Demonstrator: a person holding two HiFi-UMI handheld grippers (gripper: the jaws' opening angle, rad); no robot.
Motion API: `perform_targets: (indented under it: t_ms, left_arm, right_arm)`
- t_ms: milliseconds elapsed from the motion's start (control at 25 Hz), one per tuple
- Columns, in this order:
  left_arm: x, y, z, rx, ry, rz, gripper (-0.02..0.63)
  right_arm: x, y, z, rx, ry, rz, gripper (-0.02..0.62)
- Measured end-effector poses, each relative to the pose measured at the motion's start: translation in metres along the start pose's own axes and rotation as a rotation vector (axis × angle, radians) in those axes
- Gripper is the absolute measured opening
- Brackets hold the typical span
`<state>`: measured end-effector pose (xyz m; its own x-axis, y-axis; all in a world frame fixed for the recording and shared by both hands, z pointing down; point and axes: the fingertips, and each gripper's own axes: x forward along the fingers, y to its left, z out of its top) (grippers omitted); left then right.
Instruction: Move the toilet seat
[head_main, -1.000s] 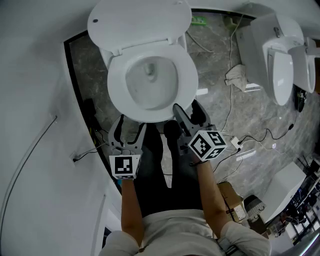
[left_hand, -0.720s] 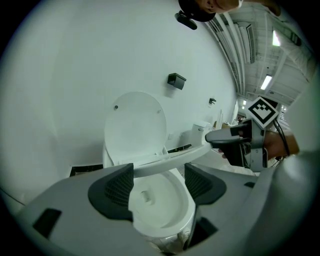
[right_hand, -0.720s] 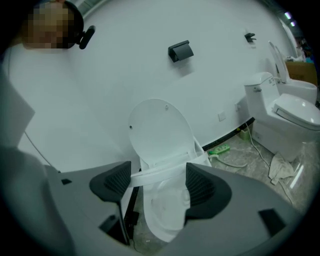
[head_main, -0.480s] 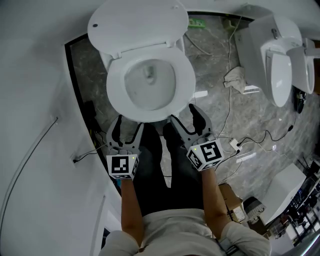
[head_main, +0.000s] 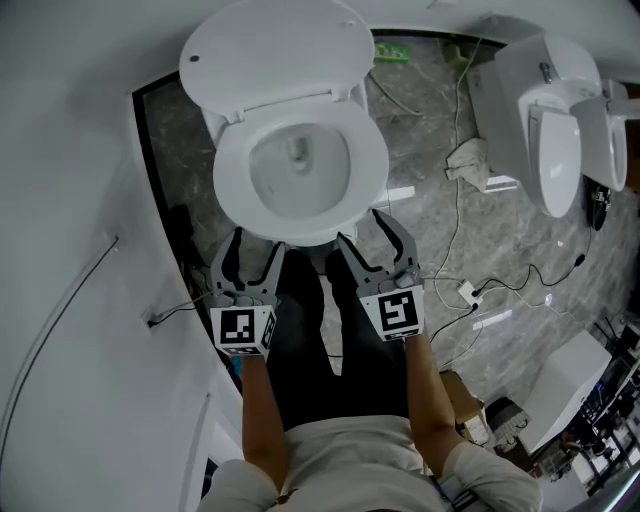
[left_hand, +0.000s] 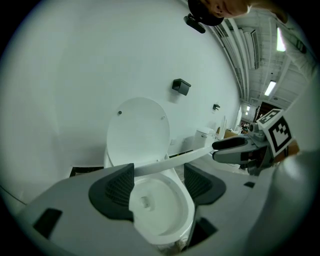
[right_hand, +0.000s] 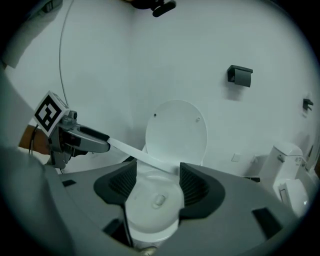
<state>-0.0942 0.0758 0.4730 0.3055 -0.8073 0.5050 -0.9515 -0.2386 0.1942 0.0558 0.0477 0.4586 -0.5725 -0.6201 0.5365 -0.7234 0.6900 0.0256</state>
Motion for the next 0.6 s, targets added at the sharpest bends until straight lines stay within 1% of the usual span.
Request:
perform_targets:
  t_ms: [80,200,280,440,600]
  left_arm:
    - [0.001,0.000,0.003,-0.001,0.000,0.001,0.330]
    - [0.003,0.001,0.009,-0.003,-0.003,0.002,0.327]
    - [0.004,0.003,0.014,-0.004,-0.005,0.001,0.325]
    - [0.005,0.005,0.020,-0.010,-0.007,-0.001,0.325]
    - [0.007,0.007,0.025,-0.012,-0.008,-0.002,0.324]
  right_arm:
    - [0.001,-0.003,0.006,-0.014,-0.008,-0.001,0.276]
    - [0.004,-0.005,0.010,0.020,-0.016,-0.003,0.261]
    - [0.005,-0.007,0.015,0.021,-0.020,-0.002,0.250]
    - [0.008,-0.009,0.018,0.049,-0.012,-0.002,0.250]
    - [0.010,-0.011,0.022,0.053,-0.010,-0.005,0.250]
